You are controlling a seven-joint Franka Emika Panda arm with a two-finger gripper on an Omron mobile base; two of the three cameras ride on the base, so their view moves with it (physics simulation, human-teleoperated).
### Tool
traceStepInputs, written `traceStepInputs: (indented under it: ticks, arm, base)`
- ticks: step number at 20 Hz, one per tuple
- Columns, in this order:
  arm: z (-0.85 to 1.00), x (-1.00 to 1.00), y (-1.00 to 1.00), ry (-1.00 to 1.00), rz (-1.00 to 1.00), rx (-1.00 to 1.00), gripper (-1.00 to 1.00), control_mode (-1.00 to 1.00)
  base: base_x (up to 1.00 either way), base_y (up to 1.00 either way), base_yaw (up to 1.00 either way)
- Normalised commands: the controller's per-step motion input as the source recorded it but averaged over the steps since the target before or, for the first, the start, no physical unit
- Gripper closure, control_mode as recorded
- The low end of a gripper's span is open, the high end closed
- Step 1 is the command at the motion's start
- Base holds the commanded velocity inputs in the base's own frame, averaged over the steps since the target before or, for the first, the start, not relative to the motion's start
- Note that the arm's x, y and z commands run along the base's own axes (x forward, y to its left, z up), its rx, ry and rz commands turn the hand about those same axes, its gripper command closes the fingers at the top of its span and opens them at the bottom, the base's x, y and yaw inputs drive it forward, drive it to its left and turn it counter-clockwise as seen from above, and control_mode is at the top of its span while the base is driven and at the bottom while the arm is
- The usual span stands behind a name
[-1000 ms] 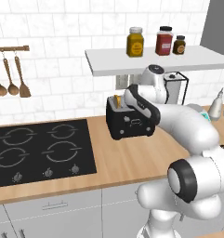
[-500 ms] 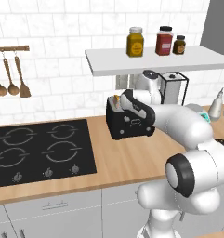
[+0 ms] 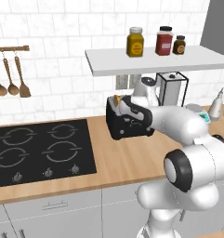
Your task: Start the toaster. Once the lever pops up, take the bread to the plate on the dining counter.
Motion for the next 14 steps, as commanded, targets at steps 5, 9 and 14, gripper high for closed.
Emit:
traceStepInputs:
  ticks: [5, 9, 14]
  arm:
    - [-0.16, 0.18, 0.00, 0.00, 0.00, 0.00, 1.00, -1.00]
    - [-0.11, 0.24, 0.00, 0.00, 0.00, 0.00, 1.00, -1.00]
    - [-0.18, 0.22, 0.00, 0.00, 0.00, 0.00, 1.00, -1.00]
  base:
    - [0.00, 0.00, 0.00]
    - [0.00, 0.00, 0.00]
    - [0.00, 0.00, 0.00]
